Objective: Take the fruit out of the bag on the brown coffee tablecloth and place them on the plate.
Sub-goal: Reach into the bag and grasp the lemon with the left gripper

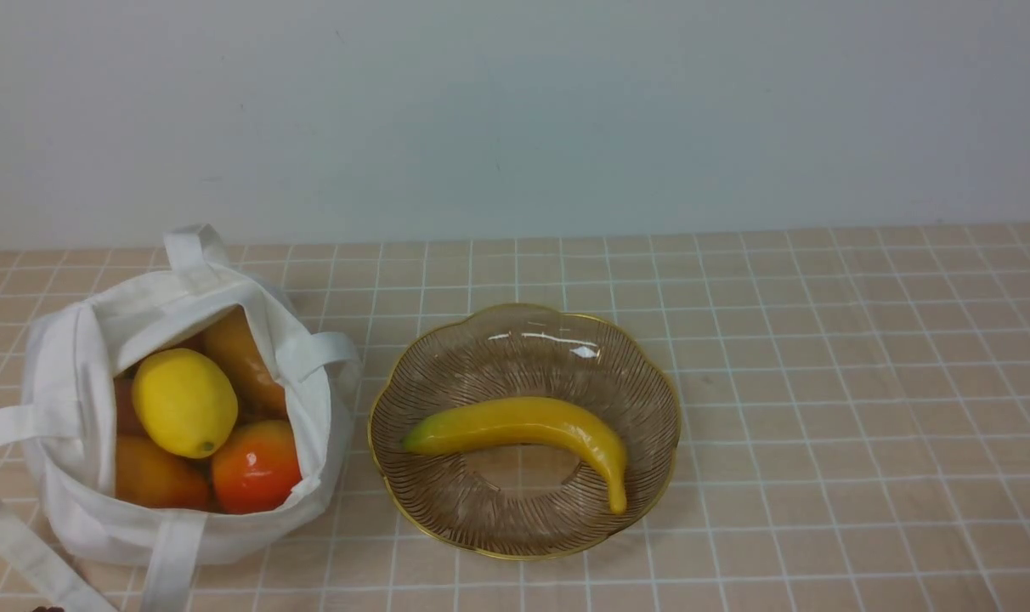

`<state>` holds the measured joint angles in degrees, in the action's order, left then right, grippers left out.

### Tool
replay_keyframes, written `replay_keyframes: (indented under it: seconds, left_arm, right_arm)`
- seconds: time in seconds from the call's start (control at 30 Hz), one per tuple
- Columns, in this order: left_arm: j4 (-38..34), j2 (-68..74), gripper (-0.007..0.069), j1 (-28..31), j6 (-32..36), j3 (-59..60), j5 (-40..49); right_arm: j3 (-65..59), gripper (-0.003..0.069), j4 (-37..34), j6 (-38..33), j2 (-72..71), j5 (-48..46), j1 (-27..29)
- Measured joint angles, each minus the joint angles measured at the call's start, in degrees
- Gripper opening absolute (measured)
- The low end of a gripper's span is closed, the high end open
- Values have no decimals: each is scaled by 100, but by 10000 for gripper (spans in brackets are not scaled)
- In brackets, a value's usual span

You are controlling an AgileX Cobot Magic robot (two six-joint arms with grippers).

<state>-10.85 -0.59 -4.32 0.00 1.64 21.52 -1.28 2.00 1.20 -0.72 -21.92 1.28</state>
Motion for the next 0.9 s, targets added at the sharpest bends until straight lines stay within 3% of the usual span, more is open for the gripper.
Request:
replay_keyframes:
  seconds: [0.2,0.23,0.33,0.47,0.77,0.9]
  left_arm:
    - [-2457,0,-8,0,-1338,0,58]
    - [-3663,0,-8,0,-1764,0,53]
    - [-4500,0,-8,0,-1790,0,16]
    - [-4950,0,-8,0,-1632,0,-260]
    - [-5119,0,-8,0,-1472,-53,-1080]
    - [-4778,161,-8,0,-453,-934,-731]
  right_arm:
    - [0,-17,0,0,0,0,0]
    - [0,-17,0,0,0,0,0]
    - [0,-17,0,0,0,0,0]
    - [0,-17,0,0,0,0,0]
    - [0,-17,0,0,0,0,0]
    - [0,-17,0,0,0,0,0]
